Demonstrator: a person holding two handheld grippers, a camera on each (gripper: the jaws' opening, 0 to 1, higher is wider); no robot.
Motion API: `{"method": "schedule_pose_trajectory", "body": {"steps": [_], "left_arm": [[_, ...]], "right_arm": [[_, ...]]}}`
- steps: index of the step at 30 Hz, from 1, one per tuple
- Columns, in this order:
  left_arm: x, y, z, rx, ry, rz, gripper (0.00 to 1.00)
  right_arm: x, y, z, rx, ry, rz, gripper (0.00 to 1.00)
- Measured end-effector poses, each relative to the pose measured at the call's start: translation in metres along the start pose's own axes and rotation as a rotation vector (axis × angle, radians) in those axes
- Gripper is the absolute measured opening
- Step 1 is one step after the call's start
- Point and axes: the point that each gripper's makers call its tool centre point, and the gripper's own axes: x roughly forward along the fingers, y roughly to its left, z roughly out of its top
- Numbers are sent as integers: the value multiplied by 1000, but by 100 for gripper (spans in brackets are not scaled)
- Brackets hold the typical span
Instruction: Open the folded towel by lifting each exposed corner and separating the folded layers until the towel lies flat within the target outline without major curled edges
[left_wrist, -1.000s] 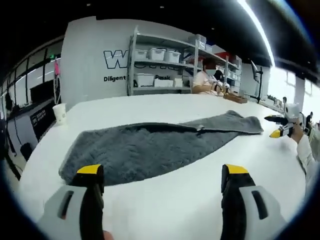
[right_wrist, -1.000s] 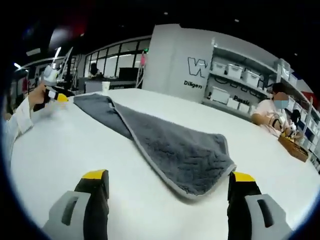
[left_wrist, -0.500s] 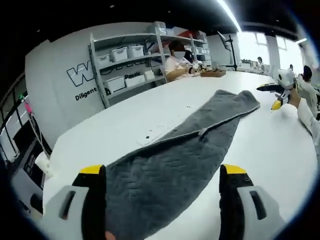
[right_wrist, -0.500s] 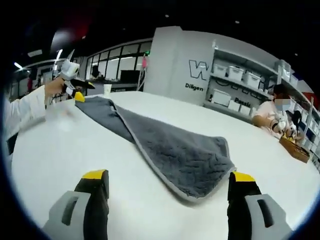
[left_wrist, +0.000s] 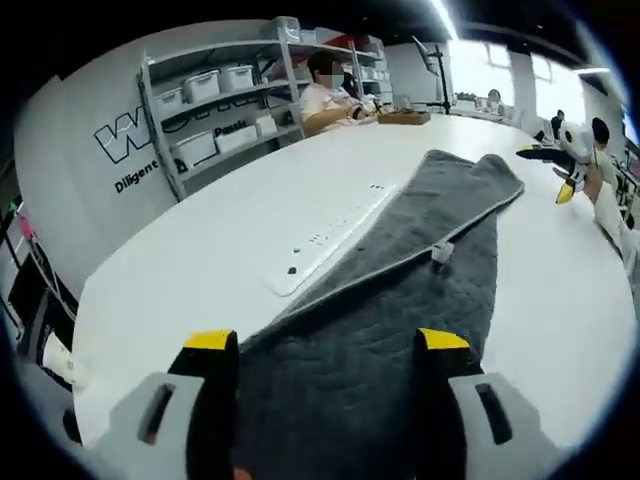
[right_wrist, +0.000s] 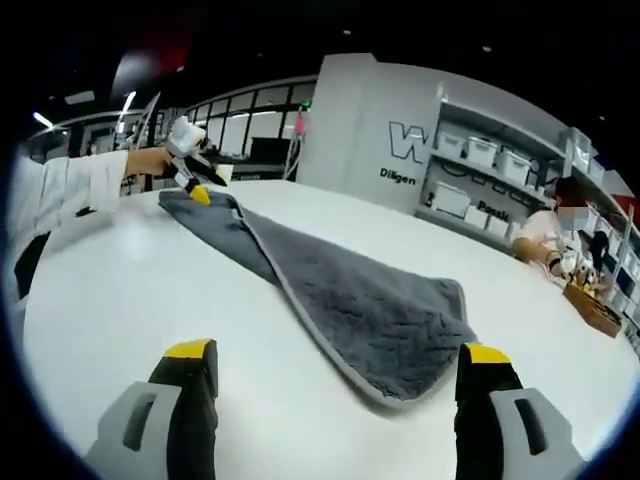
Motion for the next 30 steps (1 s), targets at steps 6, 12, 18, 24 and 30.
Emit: {"method": "schedule_pose_trajectory", "body": {"steps": [6,12,18,24,30], "left_arm": [[13,14,-5,25,54,10,61],[28,22,-12,72,93,25,50],[31,29,-10,134,90,76,14],[28,17,-15,184,77,63,1],[16,10,-14,202,75,82,1]], "right_arm": [[1,3,-1,-14,10,2,99],[3,1,-2,-7,16,2,99],[2,-4,-2,10,8,-7,99],[1,-4,-1,15,5,-9,99],[1,-4,0,15,2,-8,99]]}}
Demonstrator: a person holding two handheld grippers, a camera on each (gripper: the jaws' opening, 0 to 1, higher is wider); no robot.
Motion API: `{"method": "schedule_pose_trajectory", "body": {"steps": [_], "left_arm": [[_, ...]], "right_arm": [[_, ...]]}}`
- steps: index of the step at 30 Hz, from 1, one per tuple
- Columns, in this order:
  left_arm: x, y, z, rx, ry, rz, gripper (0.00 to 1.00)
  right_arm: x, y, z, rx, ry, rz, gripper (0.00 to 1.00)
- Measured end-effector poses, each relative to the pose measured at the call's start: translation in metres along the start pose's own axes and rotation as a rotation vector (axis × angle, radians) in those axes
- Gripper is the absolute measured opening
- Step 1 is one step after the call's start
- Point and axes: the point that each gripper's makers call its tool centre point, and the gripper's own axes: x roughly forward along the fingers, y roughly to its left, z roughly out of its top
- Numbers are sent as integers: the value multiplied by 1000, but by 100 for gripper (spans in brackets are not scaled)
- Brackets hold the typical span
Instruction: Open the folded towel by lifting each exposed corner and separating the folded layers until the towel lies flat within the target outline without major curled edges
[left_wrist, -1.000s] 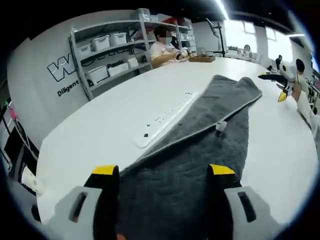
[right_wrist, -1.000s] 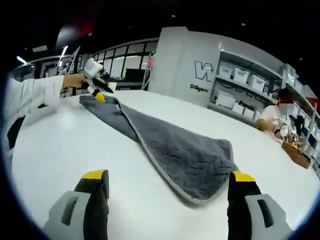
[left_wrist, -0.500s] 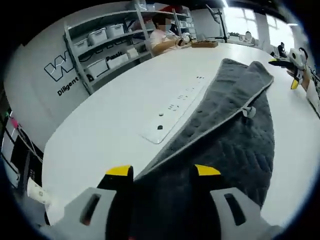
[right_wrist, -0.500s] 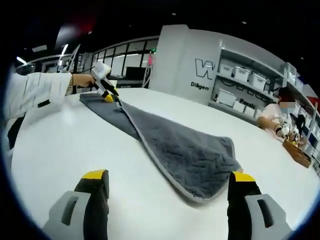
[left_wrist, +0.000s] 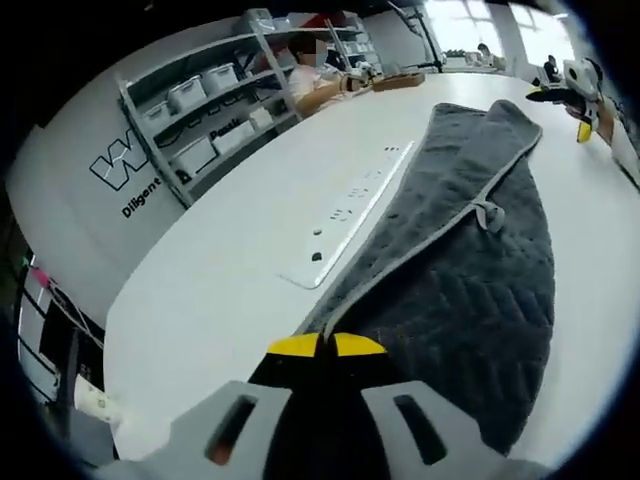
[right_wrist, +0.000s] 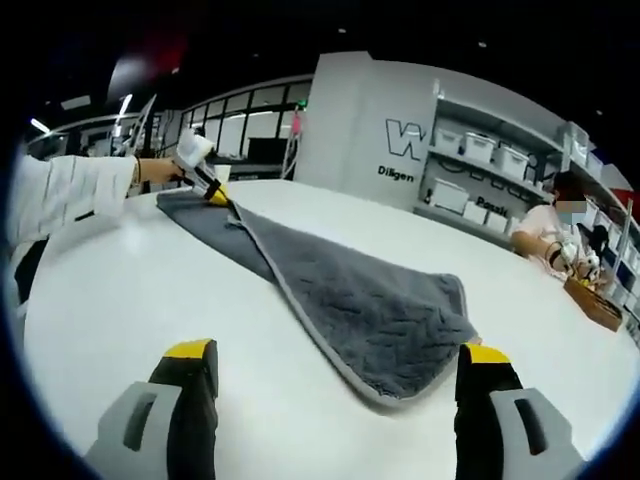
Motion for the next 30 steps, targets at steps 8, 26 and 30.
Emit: {"method": "schedule_pose_trajectory", "body": {"steps": [8,26,30], "left_arm": [[-21,-9,4,43,34,-4,1],[-103,-44,18,42,-20,-35,1],[-120,-61,20,23,-39,-61,1]], "right_arm": [[-4,-2,4,8,-18,-4,99],[-1,8,2,-18,-3,20,99],[-2,8,2,-14,-4,21,99]]}}
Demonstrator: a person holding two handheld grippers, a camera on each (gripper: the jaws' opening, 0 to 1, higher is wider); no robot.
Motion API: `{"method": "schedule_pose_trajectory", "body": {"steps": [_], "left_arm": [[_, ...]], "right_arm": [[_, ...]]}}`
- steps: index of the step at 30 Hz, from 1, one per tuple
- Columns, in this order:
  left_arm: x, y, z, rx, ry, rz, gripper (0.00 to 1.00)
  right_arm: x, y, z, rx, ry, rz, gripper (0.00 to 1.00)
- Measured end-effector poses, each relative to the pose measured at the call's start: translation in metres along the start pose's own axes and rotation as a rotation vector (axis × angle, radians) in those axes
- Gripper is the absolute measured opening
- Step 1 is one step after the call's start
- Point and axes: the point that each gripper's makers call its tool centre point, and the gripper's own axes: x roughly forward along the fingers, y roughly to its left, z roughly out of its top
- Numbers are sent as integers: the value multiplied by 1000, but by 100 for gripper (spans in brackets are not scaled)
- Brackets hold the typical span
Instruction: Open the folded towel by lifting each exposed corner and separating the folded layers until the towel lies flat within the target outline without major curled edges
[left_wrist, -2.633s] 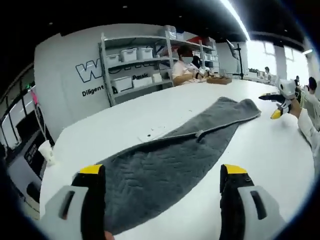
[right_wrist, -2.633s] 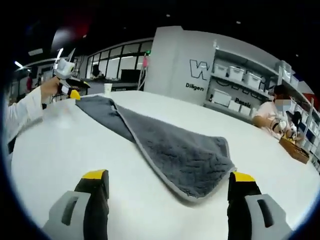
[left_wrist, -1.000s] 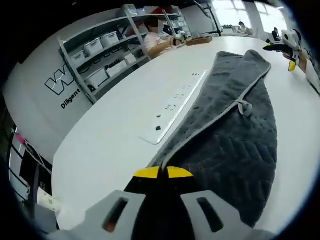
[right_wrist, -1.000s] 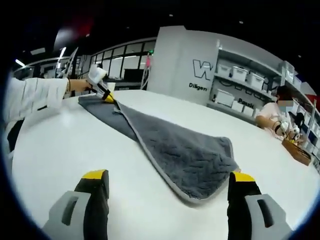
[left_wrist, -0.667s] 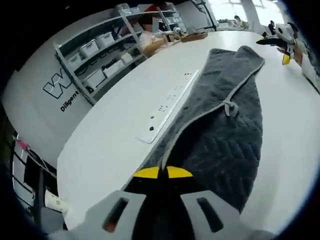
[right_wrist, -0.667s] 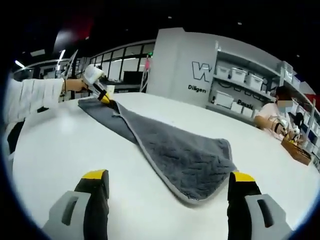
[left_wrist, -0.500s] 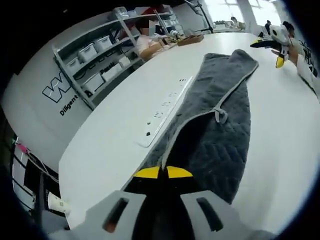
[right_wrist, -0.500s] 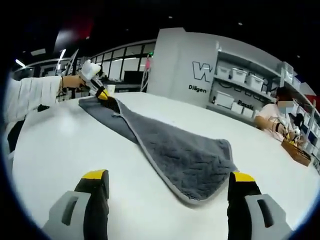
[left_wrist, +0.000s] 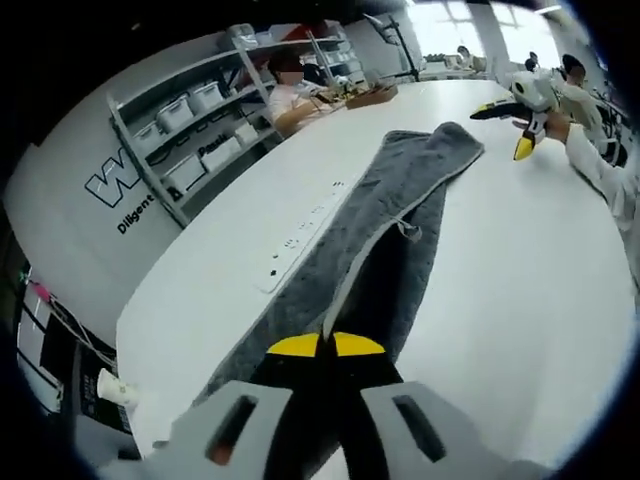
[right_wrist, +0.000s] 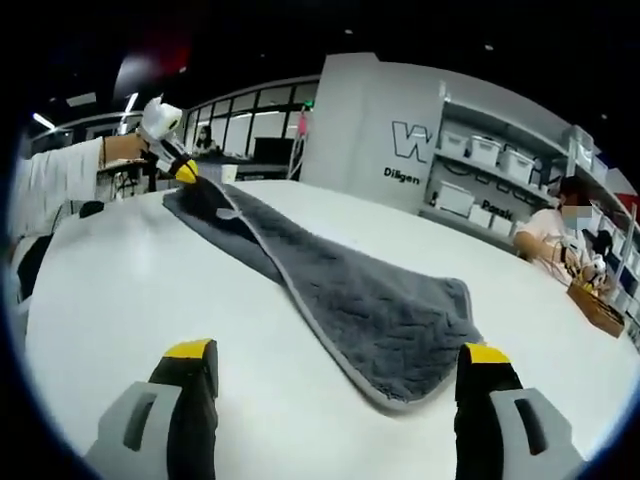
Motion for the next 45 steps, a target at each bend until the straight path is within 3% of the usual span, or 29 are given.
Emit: {"method": "schedule_pose_trajectory", "body": {"steps": [2,3,5,9,11,13,18,30,38,45], "left_arm": [[-11,-9,3,-19,-24,-6,1],[-17,-18,7,-69,-60,-35,1],[-28,-29,10,-70,-82,-57,1],[-47,-50,11,-103,-80,-82,1],[-56,-64,11,-39,-72,-104,1],[-61,-69,6,-10,-36,-82,1],[-71,-89,0,-29,-26,-114,1],[-78,-151,-46,-60,51,-227,1],[-77,-172,-64,-104,49,-277,1],[-70,-176,-74,-160,50,-291,1]], "right_arm": [[-1,0,1,8,-9,4,99],[-1,1,1,13,-13,8,99],[-1,2,1,11,-9,10,99],[-2,1,1,12,-10,6,99],[-3,2,0,11,-8,4,99],[-4,2,1,6,-7,2,99],[-5,3,0,8,-10,6,99],[-5,11,-1,-15,2,32,99],[-5,10,-3,-18,16,36,99],[-2,14,-4,-30,25,48,99]]}}
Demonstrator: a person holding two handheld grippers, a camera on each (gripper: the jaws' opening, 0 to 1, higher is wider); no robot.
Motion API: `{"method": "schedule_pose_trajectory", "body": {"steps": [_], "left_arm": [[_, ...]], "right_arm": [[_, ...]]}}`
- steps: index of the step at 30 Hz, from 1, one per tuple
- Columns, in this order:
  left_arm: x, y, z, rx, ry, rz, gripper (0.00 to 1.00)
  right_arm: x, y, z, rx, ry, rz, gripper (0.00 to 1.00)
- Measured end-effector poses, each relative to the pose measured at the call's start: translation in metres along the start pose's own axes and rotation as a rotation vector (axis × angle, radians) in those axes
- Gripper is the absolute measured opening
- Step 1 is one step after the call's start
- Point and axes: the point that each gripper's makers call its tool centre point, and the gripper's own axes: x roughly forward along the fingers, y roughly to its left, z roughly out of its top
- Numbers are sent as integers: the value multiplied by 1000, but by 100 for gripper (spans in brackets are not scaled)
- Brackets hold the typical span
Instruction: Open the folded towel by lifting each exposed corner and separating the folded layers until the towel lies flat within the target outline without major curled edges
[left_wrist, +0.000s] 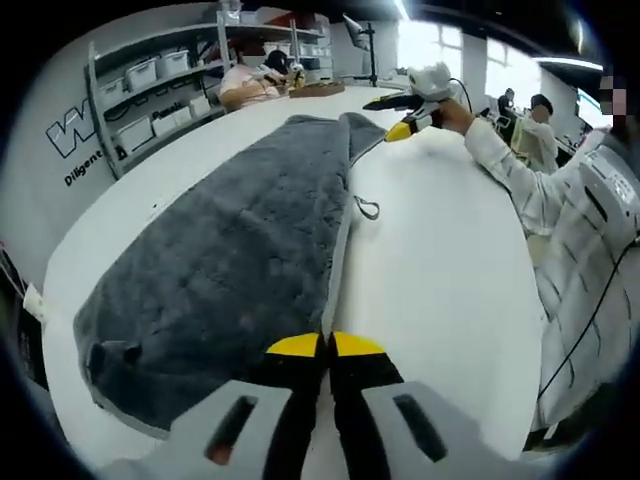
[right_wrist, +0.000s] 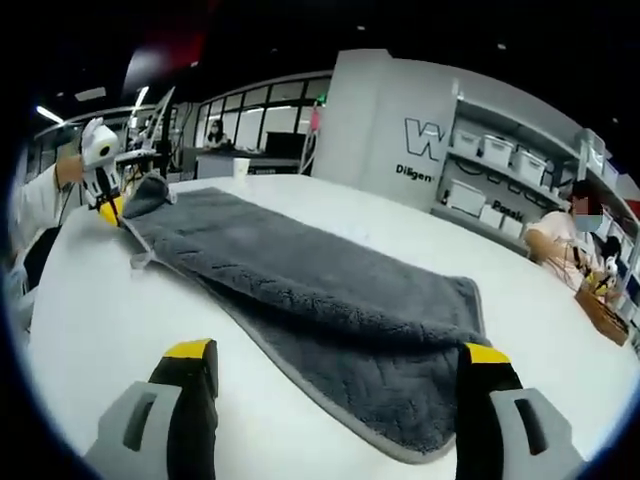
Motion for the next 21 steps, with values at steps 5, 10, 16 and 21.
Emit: {"method": "schedule_pose_trajectory", "body": {"steps": [5,10,16,21], "left_arm": [[3,-3,-5,-39,-7,-7,2],[6,-5,-11,-59,7,-13,5],[-8,-7,-5,-104,-19,-27,20],[-27,1,3,-100,-71,35,25]], "right_arm": [[1,1,-2,-3,10,4,99],[2,1,-1,3,9,6,99],[3,-1,-2,10,11,7,99],[4,-3,-2,18,11,5,99]]}}
